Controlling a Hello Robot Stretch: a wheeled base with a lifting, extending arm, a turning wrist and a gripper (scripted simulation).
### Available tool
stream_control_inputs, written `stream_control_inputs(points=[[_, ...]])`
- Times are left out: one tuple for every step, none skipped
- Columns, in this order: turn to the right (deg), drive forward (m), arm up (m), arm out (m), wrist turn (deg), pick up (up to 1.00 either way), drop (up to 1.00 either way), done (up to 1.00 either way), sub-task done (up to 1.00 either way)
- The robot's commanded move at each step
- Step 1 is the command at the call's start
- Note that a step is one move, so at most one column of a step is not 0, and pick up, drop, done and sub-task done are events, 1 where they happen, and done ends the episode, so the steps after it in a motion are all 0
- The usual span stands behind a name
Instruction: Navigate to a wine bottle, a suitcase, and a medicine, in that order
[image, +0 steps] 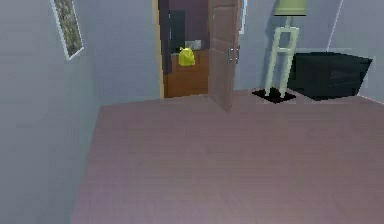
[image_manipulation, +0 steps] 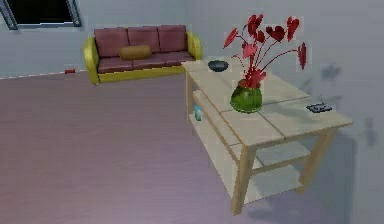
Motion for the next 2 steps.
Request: stream_control_inputs(points=[[0.0, 1.0, 0.0, 0.0, 0.0, 0.0, 0.0, 0.0, 0.0], [0.0, 1.0, 0.0, 0.0, 0.0, 0.0, 0.0, 0.0, 0.0]])
